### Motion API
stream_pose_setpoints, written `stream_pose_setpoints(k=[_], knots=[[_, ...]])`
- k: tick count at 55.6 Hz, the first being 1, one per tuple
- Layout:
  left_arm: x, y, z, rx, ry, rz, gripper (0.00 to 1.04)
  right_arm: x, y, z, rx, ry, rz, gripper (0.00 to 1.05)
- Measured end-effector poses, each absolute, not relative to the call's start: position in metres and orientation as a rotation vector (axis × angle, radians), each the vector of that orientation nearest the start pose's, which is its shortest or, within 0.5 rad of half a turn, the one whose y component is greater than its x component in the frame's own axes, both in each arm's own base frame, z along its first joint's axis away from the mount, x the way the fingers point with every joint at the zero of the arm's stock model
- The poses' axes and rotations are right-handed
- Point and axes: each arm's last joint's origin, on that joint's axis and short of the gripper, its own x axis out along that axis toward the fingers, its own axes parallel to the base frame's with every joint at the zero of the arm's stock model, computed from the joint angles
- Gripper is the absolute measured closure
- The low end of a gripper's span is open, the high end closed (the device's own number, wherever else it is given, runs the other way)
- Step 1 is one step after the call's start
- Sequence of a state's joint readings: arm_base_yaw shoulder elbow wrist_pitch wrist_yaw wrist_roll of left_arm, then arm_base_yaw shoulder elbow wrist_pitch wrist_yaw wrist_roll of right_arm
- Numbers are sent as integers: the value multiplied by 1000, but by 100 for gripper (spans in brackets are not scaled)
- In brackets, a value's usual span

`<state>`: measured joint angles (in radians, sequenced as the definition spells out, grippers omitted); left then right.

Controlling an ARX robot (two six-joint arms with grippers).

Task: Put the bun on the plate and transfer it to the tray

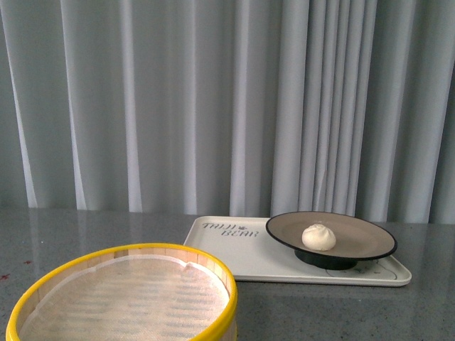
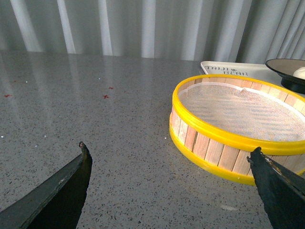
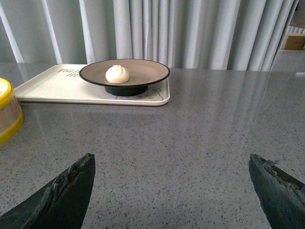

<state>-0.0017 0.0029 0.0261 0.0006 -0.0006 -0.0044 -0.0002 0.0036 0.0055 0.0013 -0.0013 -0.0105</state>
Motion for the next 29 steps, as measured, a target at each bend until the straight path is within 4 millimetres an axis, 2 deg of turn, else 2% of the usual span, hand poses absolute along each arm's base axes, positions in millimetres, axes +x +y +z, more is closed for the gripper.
stream_pose_setpoints(k=[29], knots=[[96,0,172,-4,-24,-2,7,98,0,165,-11,-3,1,9]])
